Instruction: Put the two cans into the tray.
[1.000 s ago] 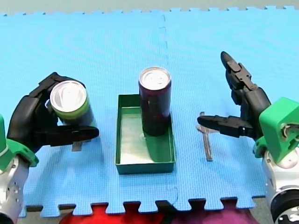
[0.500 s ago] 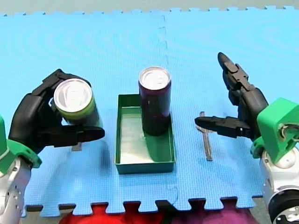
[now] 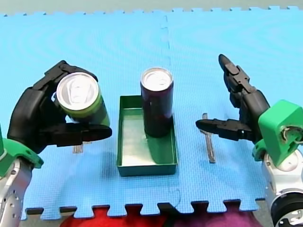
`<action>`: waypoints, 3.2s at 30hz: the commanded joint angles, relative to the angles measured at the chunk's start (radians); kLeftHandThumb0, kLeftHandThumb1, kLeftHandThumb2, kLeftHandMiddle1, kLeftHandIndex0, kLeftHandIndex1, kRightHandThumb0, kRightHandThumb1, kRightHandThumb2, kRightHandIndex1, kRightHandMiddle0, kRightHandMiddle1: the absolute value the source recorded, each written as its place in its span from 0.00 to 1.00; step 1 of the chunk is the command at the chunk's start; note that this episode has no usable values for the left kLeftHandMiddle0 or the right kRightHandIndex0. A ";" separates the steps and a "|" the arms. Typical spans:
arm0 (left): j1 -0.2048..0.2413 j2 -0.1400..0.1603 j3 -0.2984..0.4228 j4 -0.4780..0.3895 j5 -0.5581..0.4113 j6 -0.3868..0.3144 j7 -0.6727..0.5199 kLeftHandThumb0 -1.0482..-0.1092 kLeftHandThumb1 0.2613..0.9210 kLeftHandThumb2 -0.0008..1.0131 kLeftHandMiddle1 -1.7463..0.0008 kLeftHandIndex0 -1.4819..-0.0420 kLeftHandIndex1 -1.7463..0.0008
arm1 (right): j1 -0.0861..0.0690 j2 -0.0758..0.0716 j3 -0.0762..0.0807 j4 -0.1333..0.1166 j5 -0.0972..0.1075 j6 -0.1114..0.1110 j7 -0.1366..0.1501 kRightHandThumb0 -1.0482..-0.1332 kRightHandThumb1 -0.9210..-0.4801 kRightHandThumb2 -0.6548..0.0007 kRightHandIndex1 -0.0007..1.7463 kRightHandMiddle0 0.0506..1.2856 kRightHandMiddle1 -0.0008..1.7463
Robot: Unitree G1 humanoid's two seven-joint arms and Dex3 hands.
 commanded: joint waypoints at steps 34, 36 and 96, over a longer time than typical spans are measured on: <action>-0.040 -0.047 -0.152 -0.175 0.017 0.089 0.116 0.57 0.80 0.00 0.00 0.63 0.00 | 0.008 -0.013 0.021 -0.017 -0.016 0.047 -0.054 0.58 0.64 1.00 0.00 0.05 0.00; -0.041 -0.056 -0.161 -0.155 0.028 0.070 0.124 0.56 0.80 0.00 0.00 0.63 0.00 | 0.009 -0.014 0.021 -0.018 -0.015 0.046 -0.054 0.58 0.64 1.00 0.00 0.05 0.00; 0.110 -0.078 -0.207 -0.175 0.055 0.110 0.171 0.44 0.87 0.00 0.00 0.64 0.00 | 0.019 -0.017 0.030 -0.026 -0.016 0.026 -0.074 0.60 0.64 1.00 0.00 0.05 0.00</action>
